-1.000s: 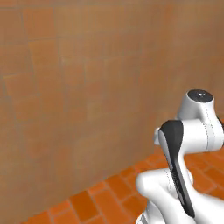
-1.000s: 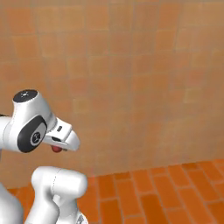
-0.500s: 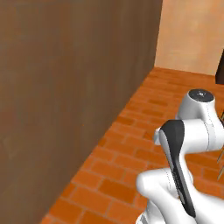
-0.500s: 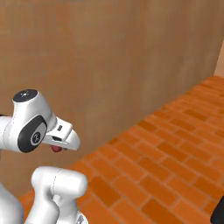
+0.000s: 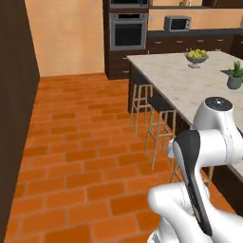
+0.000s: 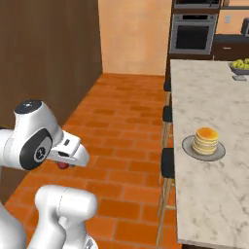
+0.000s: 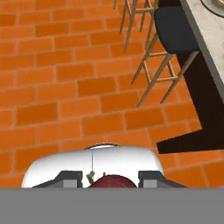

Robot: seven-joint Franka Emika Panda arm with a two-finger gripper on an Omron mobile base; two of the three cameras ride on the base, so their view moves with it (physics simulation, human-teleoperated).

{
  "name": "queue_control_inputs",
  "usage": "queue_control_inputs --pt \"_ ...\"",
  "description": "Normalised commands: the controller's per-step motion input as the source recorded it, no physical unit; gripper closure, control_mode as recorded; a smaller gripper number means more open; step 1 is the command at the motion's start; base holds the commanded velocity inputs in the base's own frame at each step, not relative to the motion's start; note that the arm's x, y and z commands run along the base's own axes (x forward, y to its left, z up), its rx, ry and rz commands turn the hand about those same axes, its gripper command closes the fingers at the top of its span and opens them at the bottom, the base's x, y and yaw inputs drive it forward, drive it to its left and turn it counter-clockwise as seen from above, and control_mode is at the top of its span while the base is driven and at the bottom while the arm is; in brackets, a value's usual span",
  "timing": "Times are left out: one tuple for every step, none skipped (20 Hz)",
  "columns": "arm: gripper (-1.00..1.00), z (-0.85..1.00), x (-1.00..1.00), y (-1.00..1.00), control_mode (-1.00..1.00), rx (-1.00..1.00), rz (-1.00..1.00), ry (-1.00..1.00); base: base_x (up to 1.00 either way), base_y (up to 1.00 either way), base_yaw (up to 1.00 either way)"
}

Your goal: Take the strawberry from the fridge and place it on top of the pancake, located on the dining counter.

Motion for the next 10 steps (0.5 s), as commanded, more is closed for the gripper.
queue_control_inputs --pt "1.00 0.00 0.00 0.00 1.00 0.00 0.00 0.00 0.24 0.00 -0.89" --pt "1.00 0.00 0.00 0.00 1.00 0.00 0.00 0.00 0.36 0.00 -0.85" --pt "1.00 0.00 0.00 0.00 1.00 0.00 0.00 0.00 0.40 0.00 -0.84" --pt "1.00 0.00 0.00 0.00 1.00 0.00 0.00 0.00 0.59 0.24 -0.78" --pt "1.00 0.00 0.00 0.00 1.00 0.00 0.00 0.00 0.88 0.52 -0.68" --pt "1.00 0.00 0.00 0.00 1.00 0.00 0.00 0.00 1.00 0.76 -0.63" --pt "1.00 0.00 0.00 0.00 1.00 0.00 0.00 0.00 1.00 0.76 -0.63" --pt "1.00 0.00 0.00 0.00 1.00 0.00 0.00 0.00 1.00 0.78 -0.63" --pt "1.00 0.00 0.00 0.00 1.00 0.00 0.00 0.00 1.00 0.77 -0.63" --pt "1.00 0.00 0.00 0.00 1.00 0.00 0.00 0.00 1.00 0.77 -0.63"
